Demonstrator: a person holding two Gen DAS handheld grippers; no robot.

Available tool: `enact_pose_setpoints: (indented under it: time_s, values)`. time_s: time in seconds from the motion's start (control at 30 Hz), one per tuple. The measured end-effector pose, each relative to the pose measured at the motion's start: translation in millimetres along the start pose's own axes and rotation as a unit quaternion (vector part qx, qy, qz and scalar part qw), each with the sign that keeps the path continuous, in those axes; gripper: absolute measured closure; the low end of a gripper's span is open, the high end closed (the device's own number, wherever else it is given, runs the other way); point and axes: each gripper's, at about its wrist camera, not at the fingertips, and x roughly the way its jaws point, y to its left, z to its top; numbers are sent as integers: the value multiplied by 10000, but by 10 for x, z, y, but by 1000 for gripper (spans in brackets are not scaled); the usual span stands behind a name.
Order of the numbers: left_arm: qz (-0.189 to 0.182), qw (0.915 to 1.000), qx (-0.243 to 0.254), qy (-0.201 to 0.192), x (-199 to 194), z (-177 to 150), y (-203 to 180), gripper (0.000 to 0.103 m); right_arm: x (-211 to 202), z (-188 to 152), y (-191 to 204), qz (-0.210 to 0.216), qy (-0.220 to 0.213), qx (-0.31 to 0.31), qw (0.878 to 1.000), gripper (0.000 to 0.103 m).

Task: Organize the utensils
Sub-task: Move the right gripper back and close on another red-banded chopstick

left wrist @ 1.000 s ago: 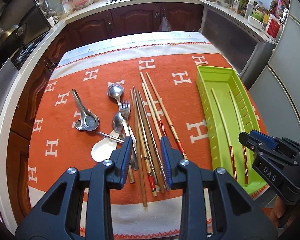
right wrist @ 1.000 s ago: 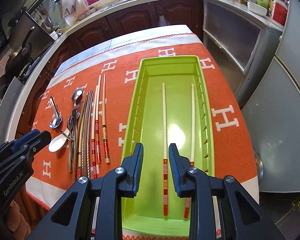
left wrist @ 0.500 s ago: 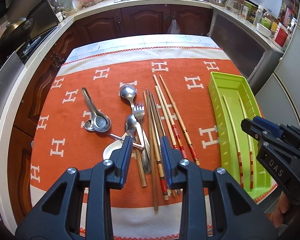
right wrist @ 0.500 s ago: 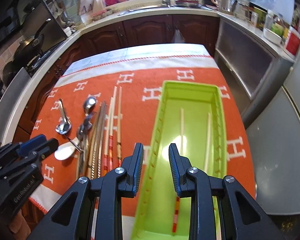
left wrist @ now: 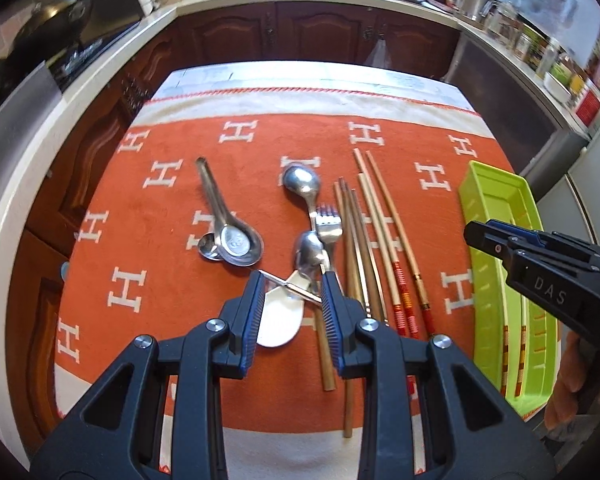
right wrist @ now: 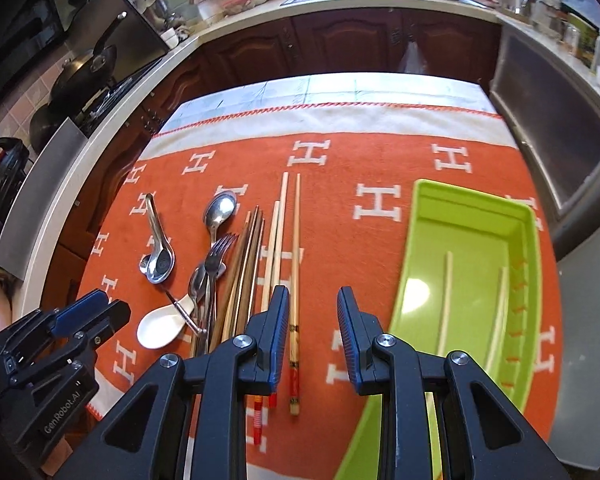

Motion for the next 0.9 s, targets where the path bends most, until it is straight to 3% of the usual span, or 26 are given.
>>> enact_pose_setpoints:
  time_s: [0.37,0.7,0.9]
  values:
    - [-52,9994,-276,178,268,65,219,78,671,126,235,78,541,-365,9978,91]
    - [-137,9993,-266,240,382,74,215,78,1128,105,222,-136,923,-438,9947,92]
    - [-170,9992,-249,272,421,61,201,78,1184,74,315,-323,738,-693,9943,92]
